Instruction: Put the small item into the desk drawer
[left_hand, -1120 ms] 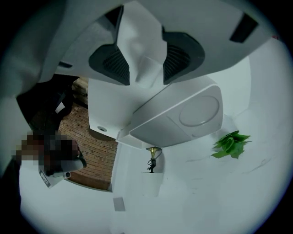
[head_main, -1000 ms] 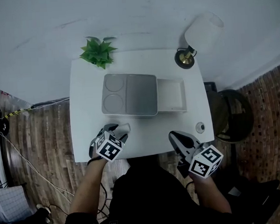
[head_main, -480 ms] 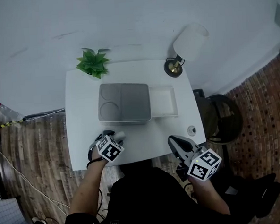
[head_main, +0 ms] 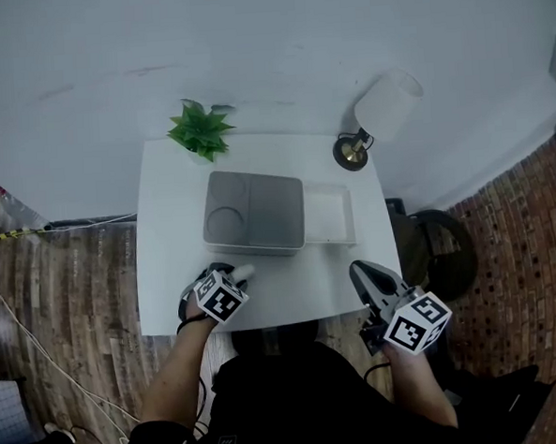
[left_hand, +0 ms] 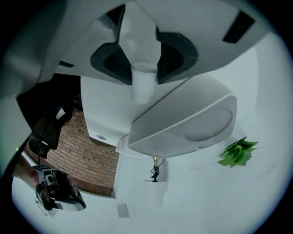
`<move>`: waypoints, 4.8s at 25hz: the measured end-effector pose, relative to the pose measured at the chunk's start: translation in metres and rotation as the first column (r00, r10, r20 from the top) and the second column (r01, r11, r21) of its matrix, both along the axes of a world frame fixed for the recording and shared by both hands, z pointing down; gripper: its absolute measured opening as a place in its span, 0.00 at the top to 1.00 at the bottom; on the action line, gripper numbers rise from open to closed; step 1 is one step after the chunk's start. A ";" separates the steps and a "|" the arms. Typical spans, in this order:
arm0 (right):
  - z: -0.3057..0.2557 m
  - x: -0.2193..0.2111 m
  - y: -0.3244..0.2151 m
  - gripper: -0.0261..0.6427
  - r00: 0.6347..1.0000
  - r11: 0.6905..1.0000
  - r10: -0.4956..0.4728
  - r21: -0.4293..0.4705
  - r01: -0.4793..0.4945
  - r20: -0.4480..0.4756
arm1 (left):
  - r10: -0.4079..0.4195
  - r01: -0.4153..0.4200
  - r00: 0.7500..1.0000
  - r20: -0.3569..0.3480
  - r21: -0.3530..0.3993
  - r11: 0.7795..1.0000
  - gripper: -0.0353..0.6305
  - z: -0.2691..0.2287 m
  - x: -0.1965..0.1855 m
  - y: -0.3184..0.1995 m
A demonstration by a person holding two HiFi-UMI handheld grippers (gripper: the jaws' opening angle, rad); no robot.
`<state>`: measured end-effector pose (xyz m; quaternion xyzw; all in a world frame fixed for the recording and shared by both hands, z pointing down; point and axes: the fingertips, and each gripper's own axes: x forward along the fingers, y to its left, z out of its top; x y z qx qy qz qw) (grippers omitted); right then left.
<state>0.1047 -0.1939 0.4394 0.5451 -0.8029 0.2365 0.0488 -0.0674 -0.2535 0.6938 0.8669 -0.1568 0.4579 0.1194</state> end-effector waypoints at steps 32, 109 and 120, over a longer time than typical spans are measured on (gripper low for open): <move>0.022 0.203 -0.042 0.96 0.897 0.918 -0.393 0.031 0.395 0.201 | -0.425 0.425 0.901 -0.090 -0.017 0.905 0.68 -0.100 0.178 0.045; 0.026 0.313 -0.052 0.96 0.949 0.970 -0.243 0.053 0.238 0.202 | -0.453 0.471 0.882 -0.130 0.203 0.859 0.68 -0.144 0.262 -0.062; 0.002 0.319 -0.060 0.96 0.962 0.969 -0.233 0.113 0.218 0.142 | -0.482 0.559 0.815 -0.321 0.216 0.801 0.85 -0.210 0.255 -0.059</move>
